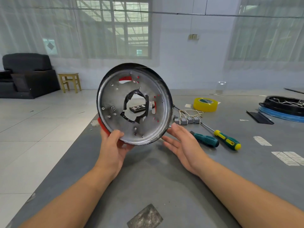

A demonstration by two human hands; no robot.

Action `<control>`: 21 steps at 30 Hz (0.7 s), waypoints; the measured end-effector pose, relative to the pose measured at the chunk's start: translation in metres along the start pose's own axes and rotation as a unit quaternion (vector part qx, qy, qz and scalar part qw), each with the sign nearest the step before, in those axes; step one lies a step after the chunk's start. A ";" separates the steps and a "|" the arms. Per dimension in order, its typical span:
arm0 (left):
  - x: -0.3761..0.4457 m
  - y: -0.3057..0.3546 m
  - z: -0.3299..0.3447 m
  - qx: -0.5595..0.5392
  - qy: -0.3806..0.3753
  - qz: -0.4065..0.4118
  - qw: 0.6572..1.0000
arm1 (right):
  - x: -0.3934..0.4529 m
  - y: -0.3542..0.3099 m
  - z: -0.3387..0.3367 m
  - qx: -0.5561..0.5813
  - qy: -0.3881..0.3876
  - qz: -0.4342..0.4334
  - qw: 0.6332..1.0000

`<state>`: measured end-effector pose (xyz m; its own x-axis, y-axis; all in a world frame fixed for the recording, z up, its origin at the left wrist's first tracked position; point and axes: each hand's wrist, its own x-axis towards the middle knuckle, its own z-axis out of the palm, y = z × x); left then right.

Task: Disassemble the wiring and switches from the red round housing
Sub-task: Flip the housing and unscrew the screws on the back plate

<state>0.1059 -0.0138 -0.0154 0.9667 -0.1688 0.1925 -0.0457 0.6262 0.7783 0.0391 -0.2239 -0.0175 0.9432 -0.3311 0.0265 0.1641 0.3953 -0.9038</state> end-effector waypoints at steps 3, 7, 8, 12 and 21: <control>-0.002 0.001 0.001 -0.042 0.012 -0.077 0.996 | -0.002 0.000 0.002 -0.007 -0.030 0.003 1.000; -0.005 0.003 0.004 -0.066 -0.011 -0.139 0.988 | -0.005 0.001 0.006 -0.033 -0.061 -0.006 0.998; -0.006 0.003 0.007 -0.068 -0.013 -0.150 0.986 | -0.004 0.002 0.006 -0.033 -0.045 -0.011 0.998; -0.009 -0.004 0.018 -0.043 0.001 -0.211 0.977 | -0.002 0.004 0.007 -0.040 -0.005 -0.043 0.998; 0.001 -0.007 0.009 -0.028 0.035 -0.210 0.977 | 0.000 -0.020 -0.026 -0.592 0.031 -0.208 0.778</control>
<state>0.1051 -0.0250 -0.0156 0.9119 -0.3686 -0.1807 0.3714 0.5533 0.7456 0.0285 -0.2542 -0.0110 0.8581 -0.2744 0.4340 0.0364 -0.8106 -0.5845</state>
